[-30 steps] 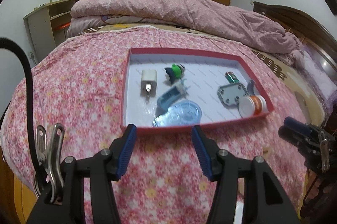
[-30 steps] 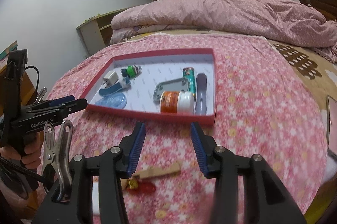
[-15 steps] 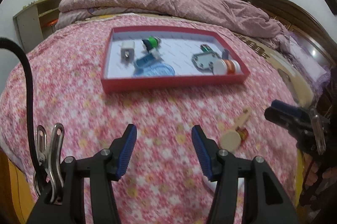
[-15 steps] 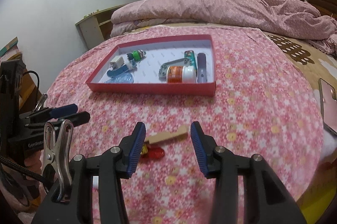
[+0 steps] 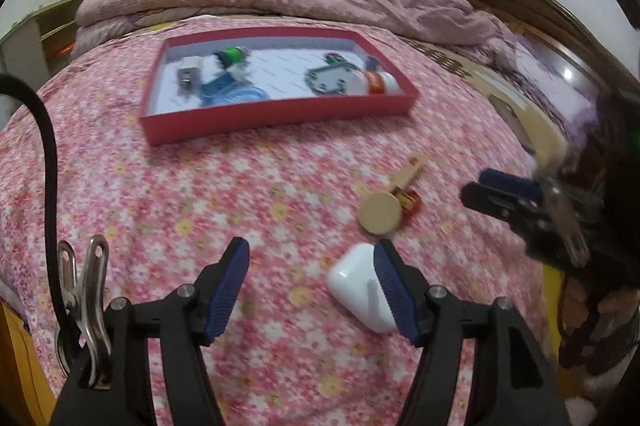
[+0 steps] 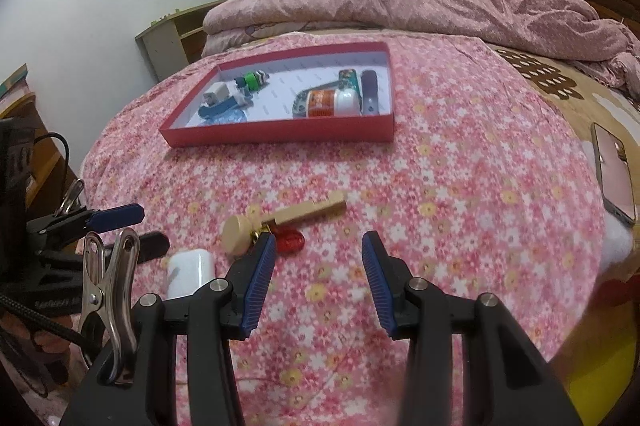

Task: Organize rigid objects
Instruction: 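Withdraw both grippers from the tray toward the white earbuds case, then grasp the white earbuds case with the left gripper and lift it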

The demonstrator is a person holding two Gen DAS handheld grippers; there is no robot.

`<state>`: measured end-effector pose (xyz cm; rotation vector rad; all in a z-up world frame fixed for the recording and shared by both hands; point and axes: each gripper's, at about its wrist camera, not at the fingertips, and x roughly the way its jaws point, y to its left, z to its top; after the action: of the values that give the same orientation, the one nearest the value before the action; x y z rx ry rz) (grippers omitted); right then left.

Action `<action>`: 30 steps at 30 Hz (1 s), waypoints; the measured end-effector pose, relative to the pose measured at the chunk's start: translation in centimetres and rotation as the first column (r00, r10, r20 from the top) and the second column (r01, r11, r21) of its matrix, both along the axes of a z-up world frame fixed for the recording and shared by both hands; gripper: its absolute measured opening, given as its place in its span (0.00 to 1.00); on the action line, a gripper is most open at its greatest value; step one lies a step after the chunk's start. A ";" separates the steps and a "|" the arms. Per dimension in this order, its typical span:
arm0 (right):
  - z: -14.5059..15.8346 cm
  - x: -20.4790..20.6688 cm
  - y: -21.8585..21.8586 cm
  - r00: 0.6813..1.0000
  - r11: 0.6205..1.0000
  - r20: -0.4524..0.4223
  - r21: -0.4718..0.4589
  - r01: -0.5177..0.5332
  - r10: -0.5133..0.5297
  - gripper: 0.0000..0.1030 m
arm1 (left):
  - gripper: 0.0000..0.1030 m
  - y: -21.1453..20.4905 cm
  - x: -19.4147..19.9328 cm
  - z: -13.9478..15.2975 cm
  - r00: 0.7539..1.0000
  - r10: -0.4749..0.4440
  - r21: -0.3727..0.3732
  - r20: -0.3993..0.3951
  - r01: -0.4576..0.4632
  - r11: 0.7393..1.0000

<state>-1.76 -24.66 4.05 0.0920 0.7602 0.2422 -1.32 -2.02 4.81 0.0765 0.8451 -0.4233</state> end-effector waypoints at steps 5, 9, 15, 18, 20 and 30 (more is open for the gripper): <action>-0.5 -0.3 -0.4 1.000 1.000 -0.014 0.003 0.012 -0.012 0.44 | 0.68 -1.0 -0.6 -0.6 0.998 -0.056 -0.001 -0.021 0.056 0.998; -0.7 -0.3 -0.7 1.000 1.000 -0.018 0.006 0.017 -0.017 0.44 | 0.69 -1.5 -0.6 -1.1 0.996 -0.075 0.005 -0.040 0.076 0.997; -1.0 -0.3 -0.8 0.999 1.000 -0.028 0.009 0.017 -0.017 0.44 | 0.69 -2.5 -1.2 -2.0 0.990 -0.128 0.025 -0.053 0.130 0.991; -1.1 -0.2 -0.7 0.999 1.000 -0.032 0.010 0.016 -0.016 0.44 | 0.69 -3.3 -1.5 -2.4 0.987 -0.154 0.049 -0.054 0.157 0.986; -1.2 -0.2 -0.8 0.999 1.000 -0.034 0.011 0.015 -0.015 0.44 | 0.69 -3.6 -1.5 -2.7 0.987 -0.153 0.061 -0.055 0.156 0.986; -1.6 0.0 -0.9 0.999 1.000 -0.045 0.017 0.015 -0.015 0.44 | 0.63 -3.3 -0.9 -3.1 0.993 -0.114 0.051 -0.031 0.116 0.992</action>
<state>-1.74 -25.59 2.48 0.1197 0.8021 0.2331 -2.22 -5.27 1.75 0.1691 0.8826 -0.5115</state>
